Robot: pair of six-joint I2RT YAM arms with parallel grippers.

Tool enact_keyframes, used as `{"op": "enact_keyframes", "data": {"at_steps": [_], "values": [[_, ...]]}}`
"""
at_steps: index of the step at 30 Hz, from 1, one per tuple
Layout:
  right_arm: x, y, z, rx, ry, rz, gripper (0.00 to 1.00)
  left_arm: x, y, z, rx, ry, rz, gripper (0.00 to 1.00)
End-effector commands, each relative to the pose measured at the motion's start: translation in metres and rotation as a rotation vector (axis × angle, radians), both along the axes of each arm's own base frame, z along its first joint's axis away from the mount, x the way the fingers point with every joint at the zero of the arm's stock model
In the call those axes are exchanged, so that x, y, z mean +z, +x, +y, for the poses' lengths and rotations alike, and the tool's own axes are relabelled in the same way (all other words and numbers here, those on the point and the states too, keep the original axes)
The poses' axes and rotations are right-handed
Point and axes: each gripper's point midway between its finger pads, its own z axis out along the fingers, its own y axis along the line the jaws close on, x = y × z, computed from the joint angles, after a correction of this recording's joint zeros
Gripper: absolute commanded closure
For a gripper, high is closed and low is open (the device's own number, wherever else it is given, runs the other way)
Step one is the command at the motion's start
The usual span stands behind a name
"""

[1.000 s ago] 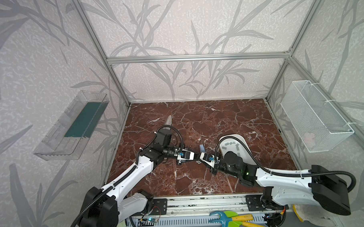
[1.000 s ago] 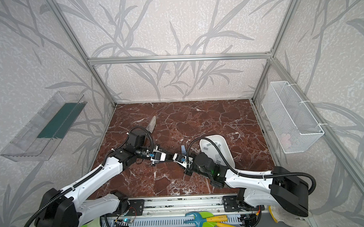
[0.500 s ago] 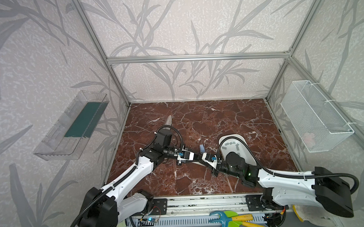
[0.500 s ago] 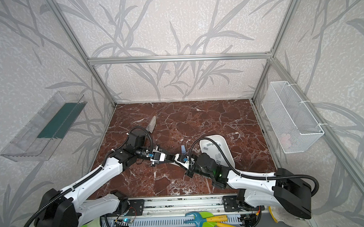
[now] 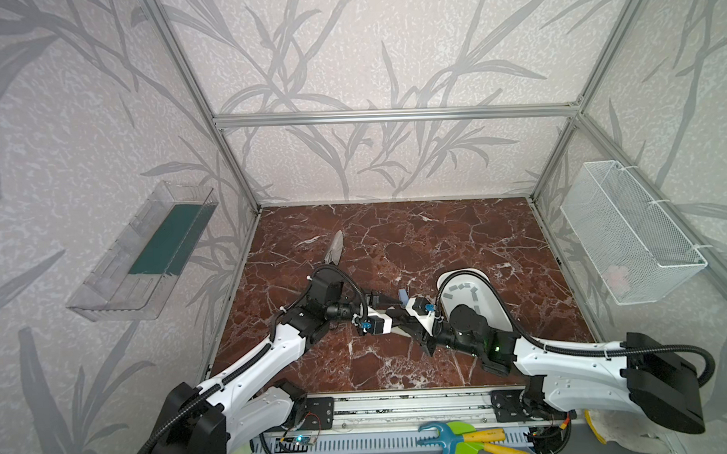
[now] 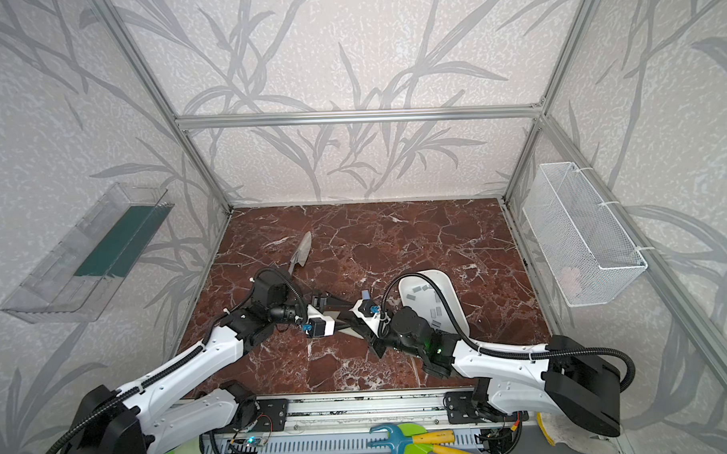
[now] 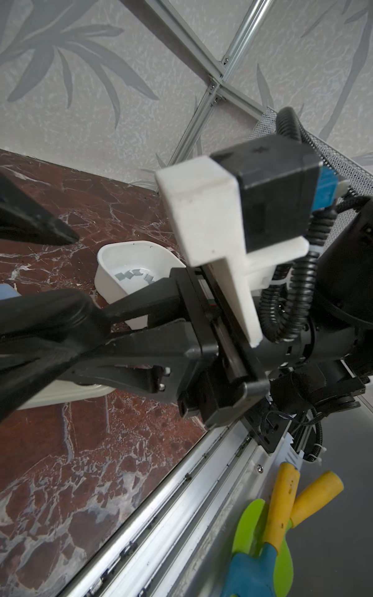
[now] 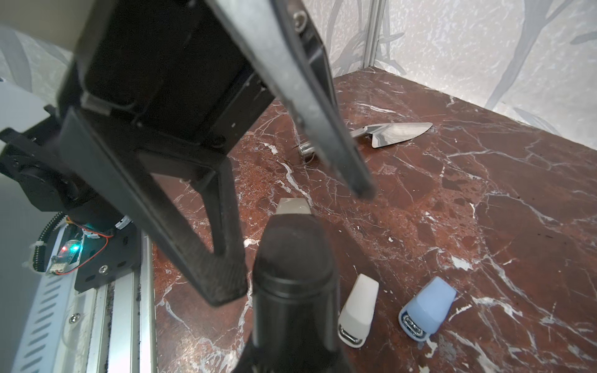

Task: Load the staples into the stapler
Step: 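Open and withdraw the left gripper while the right gripper holds the stapler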

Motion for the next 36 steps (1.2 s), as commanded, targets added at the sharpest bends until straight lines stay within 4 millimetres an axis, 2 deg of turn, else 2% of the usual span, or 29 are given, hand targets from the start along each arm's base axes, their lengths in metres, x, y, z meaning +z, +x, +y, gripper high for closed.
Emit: {"op": "enact_keyframes", "data": {"at_steps": [1, 12, 17, 22, 24, 30, 36], "values": [[0.054, 0.010, 0.004, -0.046, 0.158, -0.052, 1.00, -0.007, 0.001, 0.002, 0.007, 0.038, -0.099, 0.47], [0.059, 0.009, 0.004, -0.047, 0.196, -0.026, 1.00, -0.025, 0.006, -0.006, 0.048, 0.082, -0.195, 0.50], [0.061, 0.006, 0.004, -0.039, 0.209, -0.019, 1.00, -0.028, 0.025, -0.006, 0.142, 0.100, -0.232, 0.55], [0.063, 0.003, 0.003, -0.032, 0.222, -0.011, 1.00, -0.009, 0.053, -0.003, 0.303, 0.028, -0.283, 0.60], [0.063, 0.001, 0.003, -0.030, 0.230, -0.002, 1.00, -0.003, 0.056, -0.003, 0.326, 0.006, -0.292, 0.60], [0.066, -0.005, 0.005, -0.034, 0.250, 0.012, 1.00, -0.002, 0.062, -0.003, 0.356, -0.013, -0.278, 0.60], [0.061, -0.008, 0.008, -0.062, 0.222, -0.002, 1.00, 0.029, 0.085, 0.004, 0.521, -0.158, -0.243, 0.57]]}}
